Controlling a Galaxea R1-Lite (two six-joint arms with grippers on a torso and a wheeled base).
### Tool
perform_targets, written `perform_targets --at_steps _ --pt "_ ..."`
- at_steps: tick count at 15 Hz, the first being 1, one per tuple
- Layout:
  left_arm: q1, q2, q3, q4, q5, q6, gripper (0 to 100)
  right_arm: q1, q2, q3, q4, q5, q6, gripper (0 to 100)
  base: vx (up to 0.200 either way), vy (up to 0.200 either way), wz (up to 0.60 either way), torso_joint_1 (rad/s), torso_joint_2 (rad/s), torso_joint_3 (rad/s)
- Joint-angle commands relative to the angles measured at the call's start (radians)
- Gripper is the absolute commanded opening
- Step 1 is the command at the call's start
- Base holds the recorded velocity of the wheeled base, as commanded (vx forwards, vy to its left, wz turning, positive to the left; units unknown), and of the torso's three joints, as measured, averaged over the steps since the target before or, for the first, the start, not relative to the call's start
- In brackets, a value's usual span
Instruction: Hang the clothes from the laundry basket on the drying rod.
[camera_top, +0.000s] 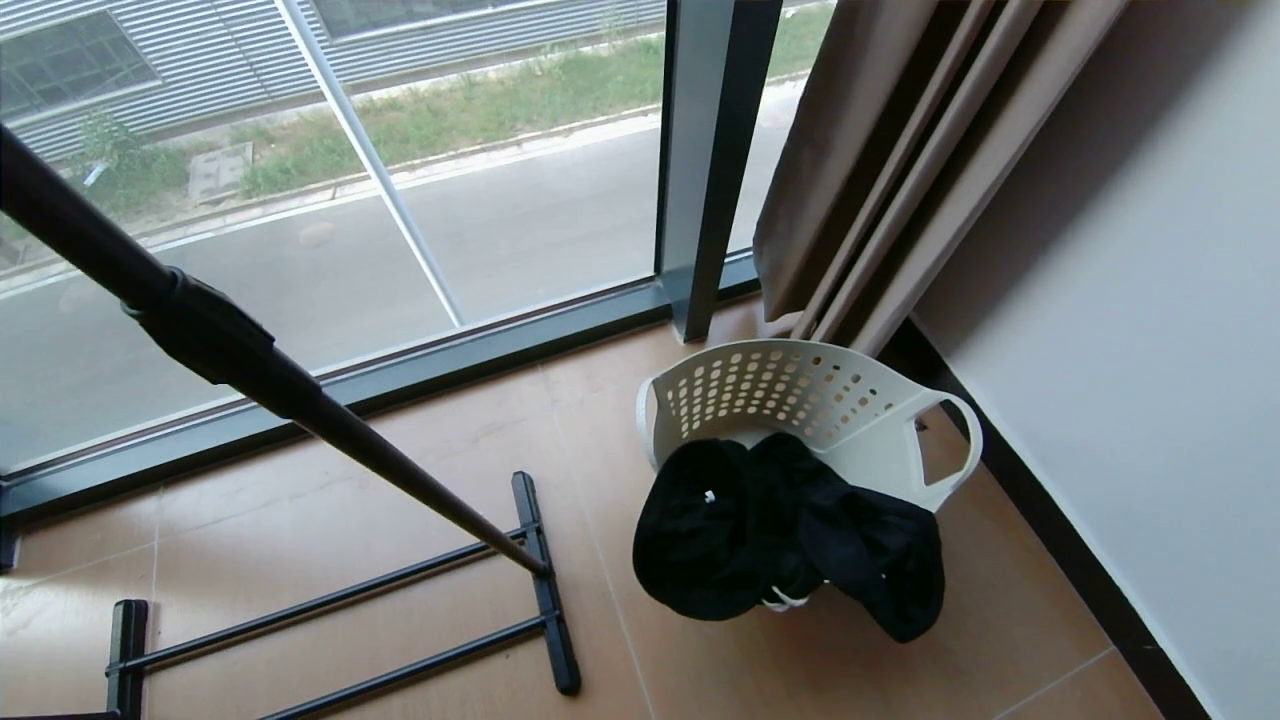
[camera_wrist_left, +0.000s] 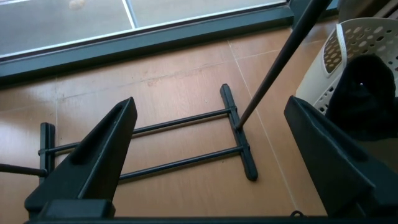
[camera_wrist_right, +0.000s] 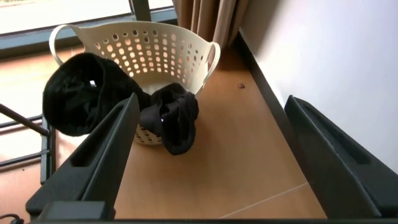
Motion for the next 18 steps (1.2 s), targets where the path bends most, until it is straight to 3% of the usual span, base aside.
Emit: perform_targets --at_steps 1,3,6,8,12,15,18 --pt "0.000 0.001 0.000 0.000 0.001 0.000 100 0.000 0.001 0.000 0.005 0.006 -0.004 100 0.000 0.000 0.00 0.007 0.00 -0.203" --pt "0.002 0.001 0.000 -0.001 0.001 0.001 100 0.012 0.036 0.000 0.011 0.028 -0.018 100 0.000 0.000 0.00 0.002 0.00 -0.190" --pt "0.002 0.001 0.000 -0.001 0.002 0.000 100 0.081 0.361 -0.084 0.005 0.132 -0.025 100 0.000 0.000 0.00 0.002 0.00 -0.052" --pt "0.002 0.001 0.000 -0.001 0.002 0.000 100 0.129 0.556 -0.173 0.005 0.173 -0.027 100 0.000 0.000 0.00 0.000 0.00 0.000" --pt "0.002 0.001 0.000 -0.001 0.002 0.000 100 0.350 1.015 -0.459 0.007 0.161 -0.064 100 0.000 0.000 0.00 0.000 0.00 0.000" --pt "0.002 0.001 0.000 -0.001 0.002 0.000 100 0.396 1.319 -0.652 0.002 0.161 -0.209 100 0.000 0.000 0.00 0.000 0.00 0.000" --pt "0.002 0.001 0.000 -0.001 0.002 0.000 100 0.422 1.538 -0.799 0.004 0.154 -0.426 100 0.000 0.000 0.00 0.000 0.00 0.000"
